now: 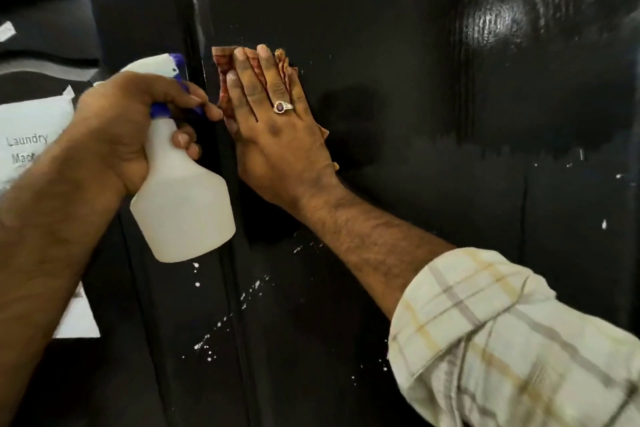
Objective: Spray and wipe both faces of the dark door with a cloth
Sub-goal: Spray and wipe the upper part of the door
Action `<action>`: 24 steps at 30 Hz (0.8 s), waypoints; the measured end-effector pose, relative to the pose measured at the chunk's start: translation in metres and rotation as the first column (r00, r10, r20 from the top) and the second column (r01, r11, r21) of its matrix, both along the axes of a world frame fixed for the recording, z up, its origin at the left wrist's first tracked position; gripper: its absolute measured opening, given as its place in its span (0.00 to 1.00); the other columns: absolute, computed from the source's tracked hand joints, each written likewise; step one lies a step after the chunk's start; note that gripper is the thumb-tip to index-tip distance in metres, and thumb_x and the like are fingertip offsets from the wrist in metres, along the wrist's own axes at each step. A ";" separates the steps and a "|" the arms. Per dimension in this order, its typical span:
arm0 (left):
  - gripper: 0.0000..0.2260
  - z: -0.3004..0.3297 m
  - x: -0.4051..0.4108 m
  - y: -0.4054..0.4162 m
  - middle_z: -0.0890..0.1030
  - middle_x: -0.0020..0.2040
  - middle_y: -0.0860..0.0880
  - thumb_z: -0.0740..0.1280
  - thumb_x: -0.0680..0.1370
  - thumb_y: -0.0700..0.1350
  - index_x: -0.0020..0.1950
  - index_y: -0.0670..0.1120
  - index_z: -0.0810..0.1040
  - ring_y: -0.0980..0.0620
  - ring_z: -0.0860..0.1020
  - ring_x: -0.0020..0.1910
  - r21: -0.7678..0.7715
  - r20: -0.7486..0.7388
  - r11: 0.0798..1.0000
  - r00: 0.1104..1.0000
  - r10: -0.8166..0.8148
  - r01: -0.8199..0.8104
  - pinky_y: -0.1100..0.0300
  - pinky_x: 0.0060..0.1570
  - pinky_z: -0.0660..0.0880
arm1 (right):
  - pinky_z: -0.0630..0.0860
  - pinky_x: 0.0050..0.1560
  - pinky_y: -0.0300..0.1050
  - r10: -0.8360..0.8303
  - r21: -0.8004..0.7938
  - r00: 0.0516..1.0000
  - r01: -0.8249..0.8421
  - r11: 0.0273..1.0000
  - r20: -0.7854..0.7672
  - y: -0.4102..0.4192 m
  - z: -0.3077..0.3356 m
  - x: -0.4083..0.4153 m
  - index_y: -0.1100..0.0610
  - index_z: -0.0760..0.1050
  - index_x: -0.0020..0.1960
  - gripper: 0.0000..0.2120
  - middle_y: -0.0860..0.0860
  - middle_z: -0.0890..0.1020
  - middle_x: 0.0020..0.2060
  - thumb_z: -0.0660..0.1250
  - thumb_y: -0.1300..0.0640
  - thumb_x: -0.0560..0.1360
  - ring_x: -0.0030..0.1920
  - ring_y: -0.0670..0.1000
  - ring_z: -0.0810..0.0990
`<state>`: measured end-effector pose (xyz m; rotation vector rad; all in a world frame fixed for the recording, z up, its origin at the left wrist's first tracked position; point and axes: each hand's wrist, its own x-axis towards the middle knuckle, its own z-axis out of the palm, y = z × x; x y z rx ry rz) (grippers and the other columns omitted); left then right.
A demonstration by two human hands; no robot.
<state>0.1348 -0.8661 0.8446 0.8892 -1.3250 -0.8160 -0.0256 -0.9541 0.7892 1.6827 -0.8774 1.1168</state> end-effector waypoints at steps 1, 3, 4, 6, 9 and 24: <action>0.06 -0.002 -0.007 0.001 0.85 0.45 0.47 0.63 0.77 0.41 0.44 0.48 0.79 0.56 0.69 0.23 0.001 0.000 1.000 1.000 0.002 -0.002 0.62 0.27 0.75 | 0.44 0.84 0.64 0.001 0.008 1.000 -0.002 1.000 0.014 0.002 -0.001 -0.011 0.61 0.54 0.87 0.32 0.61 0.51 0.87 0.48 0.48 0.87 0.86 0.65 0.45; 0.06 -0.003 -0.020 0.003 0.85 0.45 0.46 0.63 0.77 0.40 0.43 0.47 0.78 0.56 0.69 0.22 -0.009 -0.001 1.000 1.000 0.004 -0.004 0.63 0.27 0.74 | 0.44 0.84 0.64 -0.006 0.011 1.000 0.006 1.000 0.029 0.005 -0.003 -0.030 0.62 0.54 0.87 0.32 0.61 0.51 0.87 0.45 0.47 0.87 0.86 0.65 0.45; 0.07 -0.004 -0.030 0.005 0.85 0.44 0.46 0.63 0.78 0.40 0.43 0.47 0.78 0.55 0.69 0.23 -0.014 0.001 1.000 1.000 0.013 -0.013 0.63 0.27 0.74 | 0.44 0.84 0.65 -0.015 0.013 0.999 0.014 1.000 0.031 0.006 -0.005 -0.042 0.62 0.53 0.87 0.32 0.61 0.50 0.87 0.44 0.47 0.87 0.86 0.65 0.45; 0.06 -0.005 -0.049 0.005 0.85 0.44 0.46 0.64 0.77 0.39 0.43 0.46 0.79 0.55 0.69 0.23 -0.017 -0.002 1.000 1.000 0.026 -0.026 0.63 0.27 0.74 | 0.45 0.84 0.65 -0.024 0.007 0.999 0.024 1.000 0.037 0.008 -0.008 -0.069 0.62 0.53 0.87 0.32 0.61 0.50 0.87 0.45 0.48 0.87 0.86 0.65 0.45; 0.05 -0.006 -0.083 0.004 0.85 0.46 0.45 0.65 0.76 0.39 0.44 0.46 0.79 0.55 0.69 0.23 -0.008 -0.011 1.000 1.000 0.016 -0.016 0.62 0.27 0.74 | 0.47 0.84 0.65 -0.038 -0.019 0.996 0.039 0.999 0.076 0.009 -0.012 -0.112 0.62 0.56 0.86 0.31 0.61 0.53 0.86 0.50 0.49 0.87 0.86 0.65 0.47; 0.05 -0.011 -0.303 0.001 0.87 0.47 0.43 0.66 0.75 0.37 0.46 0.44 0.80 0.53 0.69 0.24 0.001 0.055 0.996 0.994 -0.090 0.091 0.58 0.30 0.74 | 0.49 0.85 0.65 -0.096 -0.056 0.983 0.105 0.993 0.154 0.025 -0.026 -0.352 0.62 0.58 0.86 0.29 0.60 0.56 0.86 0.51 0.48 0.90 0.86 0.64 0.50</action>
